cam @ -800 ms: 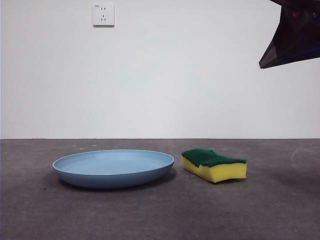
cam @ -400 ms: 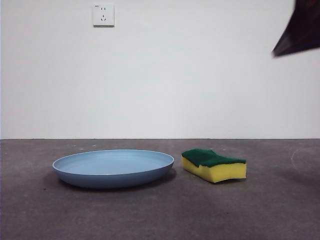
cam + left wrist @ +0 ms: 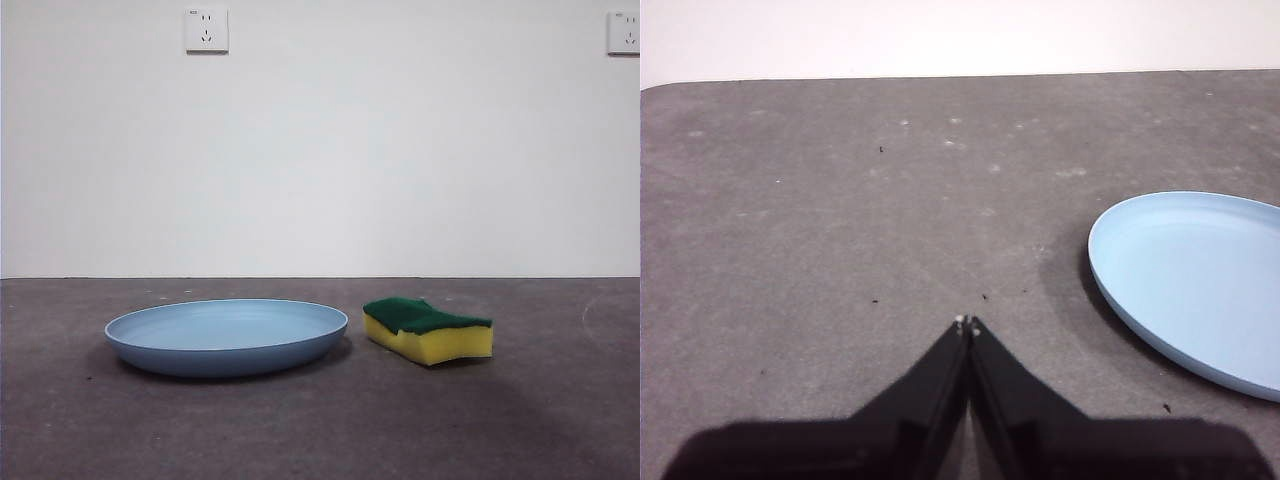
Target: Pick up the plate,pick up the cloth,clean the plate with the cloth
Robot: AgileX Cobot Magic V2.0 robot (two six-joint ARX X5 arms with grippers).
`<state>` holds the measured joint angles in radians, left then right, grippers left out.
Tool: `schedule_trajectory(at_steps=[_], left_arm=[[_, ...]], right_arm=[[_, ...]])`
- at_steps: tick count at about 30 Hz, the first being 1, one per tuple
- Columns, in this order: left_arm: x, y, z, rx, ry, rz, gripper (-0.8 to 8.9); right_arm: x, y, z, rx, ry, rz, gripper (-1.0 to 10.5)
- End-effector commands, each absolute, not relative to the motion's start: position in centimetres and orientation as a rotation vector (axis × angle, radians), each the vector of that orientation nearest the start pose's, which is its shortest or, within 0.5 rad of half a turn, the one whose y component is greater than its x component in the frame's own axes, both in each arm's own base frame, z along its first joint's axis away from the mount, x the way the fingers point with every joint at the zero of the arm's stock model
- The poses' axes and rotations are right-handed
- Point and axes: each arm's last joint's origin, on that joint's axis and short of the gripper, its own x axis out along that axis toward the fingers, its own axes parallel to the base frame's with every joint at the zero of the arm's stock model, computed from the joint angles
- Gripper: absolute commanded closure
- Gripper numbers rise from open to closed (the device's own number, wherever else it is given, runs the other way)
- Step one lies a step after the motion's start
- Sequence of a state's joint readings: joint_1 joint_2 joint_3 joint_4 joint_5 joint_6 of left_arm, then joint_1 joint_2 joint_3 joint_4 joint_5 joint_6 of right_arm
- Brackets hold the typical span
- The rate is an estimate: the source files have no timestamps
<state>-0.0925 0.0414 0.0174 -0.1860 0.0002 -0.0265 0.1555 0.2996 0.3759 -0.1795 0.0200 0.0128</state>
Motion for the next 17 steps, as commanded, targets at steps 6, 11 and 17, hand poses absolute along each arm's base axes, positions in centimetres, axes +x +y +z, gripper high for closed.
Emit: schedule_trajectory(at_steps=[6, 11, 17], left_arm=[[9.7, -0.9, 14.5, -0.019, 0.217, -0.089, 8.14], [9.7, -0.9, 14.5, -0.019, 0.217, -0.089, 8.14], [9.7, -0.9, 14.5, -0.019, 0.217, -0.089, 8.14]], right_arm=[[9.7, 0.9, 20.0, 0.013, 0.090, 0.181, 9.5], [9.6, 0.9, 17.8, 0.017, 0.112, 0.185, 9.5], [9.6, 0.9, 16.2, 0.067, 0.120, 0.181, 9.5]])
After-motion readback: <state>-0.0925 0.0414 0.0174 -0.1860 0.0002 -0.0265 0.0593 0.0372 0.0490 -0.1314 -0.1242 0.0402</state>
